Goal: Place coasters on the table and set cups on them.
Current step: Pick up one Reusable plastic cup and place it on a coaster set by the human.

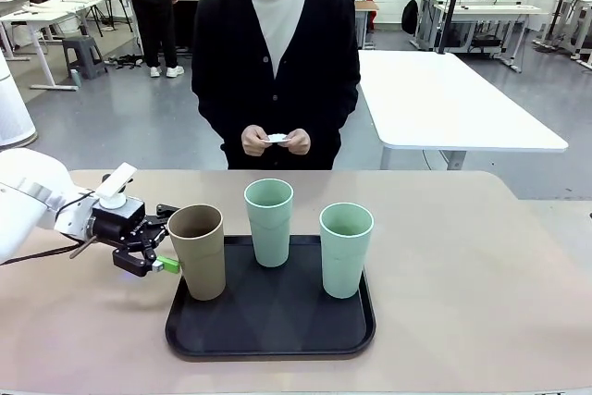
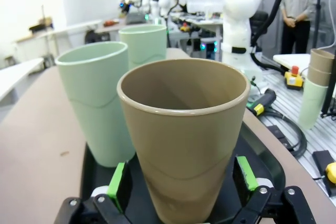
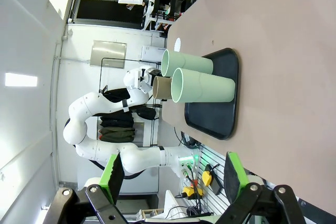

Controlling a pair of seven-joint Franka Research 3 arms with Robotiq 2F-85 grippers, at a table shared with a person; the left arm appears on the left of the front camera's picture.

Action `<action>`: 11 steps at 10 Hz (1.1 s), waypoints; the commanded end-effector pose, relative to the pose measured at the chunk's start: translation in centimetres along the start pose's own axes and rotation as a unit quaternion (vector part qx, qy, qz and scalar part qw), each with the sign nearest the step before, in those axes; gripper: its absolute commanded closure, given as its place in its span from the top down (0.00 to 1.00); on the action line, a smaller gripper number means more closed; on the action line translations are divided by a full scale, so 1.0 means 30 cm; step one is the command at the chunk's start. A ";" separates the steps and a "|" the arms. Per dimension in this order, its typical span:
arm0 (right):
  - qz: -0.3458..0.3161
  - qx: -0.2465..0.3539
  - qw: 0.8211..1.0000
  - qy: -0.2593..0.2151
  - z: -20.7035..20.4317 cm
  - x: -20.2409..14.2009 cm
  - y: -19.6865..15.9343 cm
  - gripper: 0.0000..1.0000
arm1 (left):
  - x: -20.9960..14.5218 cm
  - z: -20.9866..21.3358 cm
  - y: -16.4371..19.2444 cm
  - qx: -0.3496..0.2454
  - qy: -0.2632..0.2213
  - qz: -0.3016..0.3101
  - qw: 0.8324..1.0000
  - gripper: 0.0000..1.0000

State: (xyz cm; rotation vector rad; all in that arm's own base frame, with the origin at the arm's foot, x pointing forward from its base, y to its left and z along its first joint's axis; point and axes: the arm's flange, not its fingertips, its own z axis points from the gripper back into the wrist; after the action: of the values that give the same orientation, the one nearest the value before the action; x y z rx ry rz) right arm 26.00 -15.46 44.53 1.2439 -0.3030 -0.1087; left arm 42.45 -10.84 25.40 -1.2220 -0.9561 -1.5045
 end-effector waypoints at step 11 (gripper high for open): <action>0.008 0.012 1.000 -0.006 0.003 0.009 0.004 1.00 | -0.054 -0.095 0.027 -0.023 -0.031 -0.014 0.999 0.84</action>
State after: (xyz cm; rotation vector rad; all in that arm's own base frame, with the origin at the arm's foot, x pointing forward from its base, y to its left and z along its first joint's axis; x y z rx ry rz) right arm 26.00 -15.46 44.53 1.2439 -0.3029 -0.1087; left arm 42.48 -13.18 23.62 -1.2878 -0.9155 -1.5157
